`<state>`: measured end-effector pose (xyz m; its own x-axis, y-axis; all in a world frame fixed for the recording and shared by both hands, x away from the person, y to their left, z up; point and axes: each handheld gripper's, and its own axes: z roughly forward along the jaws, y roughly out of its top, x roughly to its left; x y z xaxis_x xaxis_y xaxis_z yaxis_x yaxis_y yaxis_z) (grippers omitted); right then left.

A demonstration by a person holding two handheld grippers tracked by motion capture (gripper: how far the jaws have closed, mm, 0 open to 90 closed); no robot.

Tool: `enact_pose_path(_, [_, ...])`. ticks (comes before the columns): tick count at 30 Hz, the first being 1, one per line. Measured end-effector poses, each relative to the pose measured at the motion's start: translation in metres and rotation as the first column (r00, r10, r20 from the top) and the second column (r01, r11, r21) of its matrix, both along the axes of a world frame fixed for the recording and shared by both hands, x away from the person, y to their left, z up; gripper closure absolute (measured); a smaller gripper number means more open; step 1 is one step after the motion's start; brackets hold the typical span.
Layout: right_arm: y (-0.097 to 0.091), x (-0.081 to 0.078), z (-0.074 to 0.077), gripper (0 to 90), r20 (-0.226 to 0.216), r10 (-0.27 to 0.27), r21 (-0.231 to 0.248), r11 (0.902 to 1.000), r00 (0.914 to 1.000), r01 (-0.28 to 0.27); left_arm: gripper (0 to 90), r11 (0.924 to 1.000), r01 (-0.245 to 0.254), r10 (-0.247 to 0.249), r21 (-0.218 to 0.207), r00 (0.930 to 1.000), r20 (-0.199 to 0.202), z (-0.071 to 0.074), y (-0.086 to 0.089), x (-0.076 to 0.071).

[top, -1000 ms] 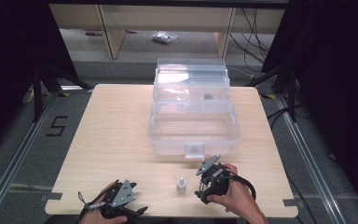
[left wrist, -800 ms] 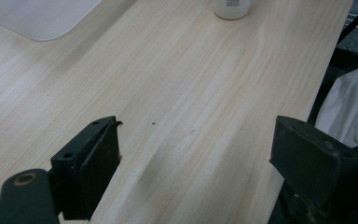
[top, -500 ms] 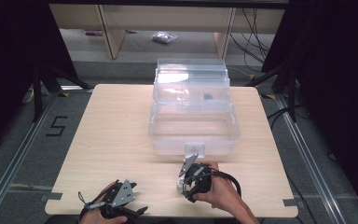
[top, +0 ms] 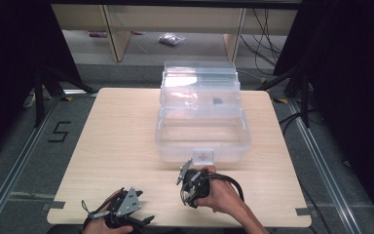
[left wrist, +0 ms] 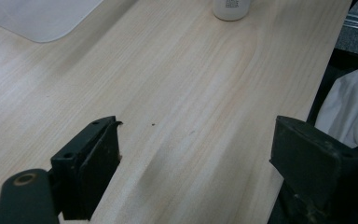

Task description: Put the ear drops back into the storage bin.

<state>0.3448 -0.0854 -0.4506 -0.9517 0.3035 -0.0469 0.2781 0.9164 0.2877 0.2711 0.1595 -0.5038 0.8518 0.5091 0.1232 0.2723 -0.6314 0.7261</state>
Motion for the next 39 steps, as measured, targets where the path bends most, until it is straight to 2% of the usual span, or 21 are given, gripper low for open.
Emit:
enact_pose_path(2, [0.002, 0.002, -0.001, 43.3, 0.005, 0.001, -0.018, 0.9998, 1.0000, -0.001, 15.1, 1.0000, -0.001, 0.001, 0.006, 1.0000, -0.003, 0.000, 0.001, 0.001])
enact_pose_path(5, [0.004, 0.003, -0.002, 45.8, -0.009, -0.005, -0.028, 0.9996, 0.9999, 0.004, 15.1, 0.9996, -0.013, 0.012, -0.026, 0.9997, -0.019, -0.001, 0.000, -0.001])
enact_pose_path(6, [0.004, 0.005, -0.002, 46.5, -0.006, 0.014, -0.033, 0.9994, 0.9999, -0.015, 15.0, 0.9997, -0.010, 0.009, -0.024, 0.9998, -0.016, -0.001, 0.000, -0.001])
enact_pose_path(8, [0.006, 0.004, -0.002, 47.7, -0.019, -0.010, -0.039, 0.9992, 0.9998, 0.009, 15.1, 1.0000, 0.002, -0.002, -0.001, 1.0000, 0.000, 0.000, 0.000, 0.000])
enact_pose_path(9, [0.006, 0.006, -0.003, 48.2, -0.010, 0.025, -0.042, 0.9988, 0.9996, -0.025, 15.1, 1.0000, 0.000, 0.000, -0.001, 1.0000, -0.001, 0.000, 0.000, 0.000])
enact_pose_path(11, [0.007, 0.006, -0.005, 48.9, -0.014, 0.006, -0.067, 0.9977, 0.9999, -0.007, 15.1, 1.0000, 0.002, -0.002, -0.001, 1.0000, -0.001, 0.000, 0.000, 0.001])
enact_pose_path(12, [0.008, 0.007, -0.006, 49.0, -0.011, 0.024, -0.064, 0.9977, 0.9997, -0.024, 15.1, 0.9999, -0.009, 0.009, -0.009, 0.9999, -0.013, -0.001, 0.000, 0.000])
enact_pose_path(14, [0.008, 0.007, -0.007, 49.9, -0.015, 0.012, -0.065, 0.9978, 0.9998, -0.013, 15.1, 0.9998, -0.009, 0.008, -0.019, 0.9998, -0.020, -0.001, 0.000, -0.001])
enact_pose_path(15, [0.008, 0.008, -0.007, 50.7, -0.013, 0.026, -0.061, 0.9978, 0.9996, -0.027, 15.1, 1.0000, -0.004, 0.004, 0.004, 1.0000, -0.007, 0.000, 0.000, 0.000])
enact_pose_path(16, [0.008, 0.009, -0.007, 51.4, -0.001, 0.043, -0.085, 0.9955, 0.9991, -0.043, 15.1, 1.0000, 0.003, -0.003, 0.008, 1.0000, -0.002, 0.000, 0.000, 0.001])
enact_pose_path(22, [0.013, 0.010, -0.009, 59.5, -0.011, 0.080, -0.089, 0.9928, 0.9967, -0.081, 15.1, 1.0000, 0.001, -0.001, -0.001, 1.0000, -0.005, 0.000, 0.000, 0.000])
enact_pose_path(25, [0.014, 0.009, -0.009, 60.0, -0.016, 0.068, -0.100, 0.9926, 0.9976, -0.069, 15.1, 1.0000, 0.003, -0.003, -0.002, 1.0000, -0.005, 0.000, 0.000, 0.000])
enact_pose_path(27, [0.013, 0.012, -0.008, 60.0, 0.005, 0.110, -0.100, 0.9890, 0.9939, -0.109, 15.1, 1.0000, 0.001, -0.001, -0.003, 1.0000, -0.006, 0.000, 0.000, 0.000])
enact_pose_path(29, [0.012, 0.008, -0.003, 60.1, -0.023, 0.042, -0.109, 0.9931, 0.9988, -0.045, 15.1, 1.0000, 0.002, -0.002, -0.001, 1.0000, -0.004, 0.000, 0.000, 0.000])
enact_pose_path(30, [0.011, 0.009, -0.001, 60.1, -0.023, 0.053, -0.102, 0.9933, 0.9983, -0.055, 15.1, 1.0000, 0.002, -0.002, -0.001, 1.0000, -0.004, 0.000, 0.000, 0.000])
enact_pose_path(31, [0.010, 0.008, 0.001, 60.0, -0.031, 0.029, -0.098, 0.9947, 0.9991, -0.032, 15.0, 1.0000, 0.002, -0.002, -0.003, 1.0000, -0.005, 0.000, 0.000, 0.000])
enact_pose_path(33, [0.006, 0.011, 0.006, 60.1, -0.014, 0.058, -0.089, 0.9942, 0.9982, -0.059, 15.1, 1.0000, 0.002, -0.002, 0.000, 1.0000, -0.004, 0.000, 0.000, 0.000])
enact_pose_path(34, [0.004, 0.012, 0.007, 60.0, -0.015, 0.041, -0.090, 0.9951, 0.9991, -0.042, 15.1, 1.0000, 0.002, -0.002, 0.000, 1.0000, -0.004, 0.000, 0.000, 0.000])
enact_pose_path(37, [0.001, 0.015, 0.011, 60.1, 0.003, 0.056, -0.084, 0.9949, 0.9984, -0.055, 15.1, 1.0000, 0.001, -0.001, -0.001, 1.0000, -0.005, 0.000, 0.000, 0.000])
enact_pose_path(38, [-0.003, 0.014, 0.016, 60.1, -0.012, 0.010, -0.059, 0.9982, 0.9999, -0.011, 15.1, 1.0000, 0.001, -0.001, -0.001, 1.0000, -0.005, 0.000, 0.000, 0.001])
enact_pose_path(39, [-0.005, 0.015, 0.018, 60.1, -0.014, 0.009, -0.059, 0.9982, 0.9999, -0.010, 15.0, 1.0000, 0.002, -0.002, 0.000, 1.0000, -0.005, 0.000, 0.000, 0.001])
